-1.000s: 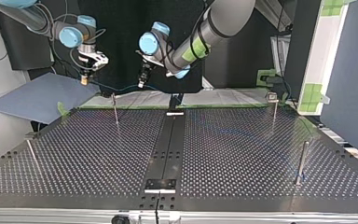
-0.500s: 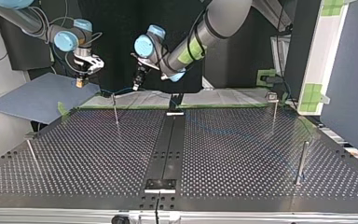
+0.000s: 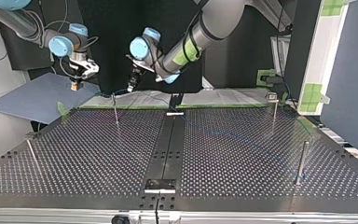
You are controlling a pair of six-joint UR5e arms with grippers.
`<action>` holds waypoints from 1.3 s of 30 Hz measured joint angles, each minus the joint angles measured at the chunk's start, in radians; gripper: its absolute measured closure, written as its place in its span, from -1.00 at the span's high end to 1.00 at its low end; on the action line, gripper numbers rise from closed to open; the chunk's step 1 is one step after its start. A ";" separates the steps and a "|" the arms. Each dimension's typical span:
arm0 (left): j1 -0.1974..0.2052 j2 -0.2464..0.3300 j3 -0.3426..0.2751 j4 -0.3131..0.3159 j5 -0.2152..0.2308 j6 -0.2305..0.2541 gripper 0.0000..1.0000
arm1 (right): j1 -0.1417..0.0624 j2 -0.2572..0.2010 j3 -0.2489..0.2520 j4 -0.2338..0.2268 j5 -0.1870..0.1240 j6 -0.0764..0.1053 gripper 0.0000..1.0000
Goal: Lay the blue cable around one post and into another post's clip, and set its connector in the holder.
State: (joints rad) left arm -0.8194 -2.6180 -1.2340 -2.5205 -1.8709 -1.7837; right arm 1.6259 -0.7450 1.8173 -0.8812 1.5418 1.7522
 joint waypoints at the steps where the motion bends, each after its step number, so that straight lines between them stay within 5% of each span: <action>1: -0.002 0.000 0.001 0.001 0.002 0.000 -1.00 | 0.000 0.000 -0.004 0.004 0.000 0.001 -1.00; 19: -0.035 -0.002 0.025 0.000 0.008 -0.015 -1.00 | -0.011 0.000 -0.022 -0.004 -0.003 0.029 -1.00; 34: -0.057 -0.067 0.091 -0.044 0.006 -0.018 -1.00 | -0.073 0.001 -0.037 -0.028 -0.050 0.072 -1.00; 39: -0.059 -0.087 0.108 -0.048 0.006 -0.025 -1.00 | -0.088 0.000 -0.044 -0.025 -0.061 0.074 -1.00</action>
State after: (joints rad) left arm -0.8785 -2.7049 -1.1263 -2.5681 -1.8645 -1.8090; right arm 1.5379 -0.7447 1.7732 -0.9064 1.4805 1.8261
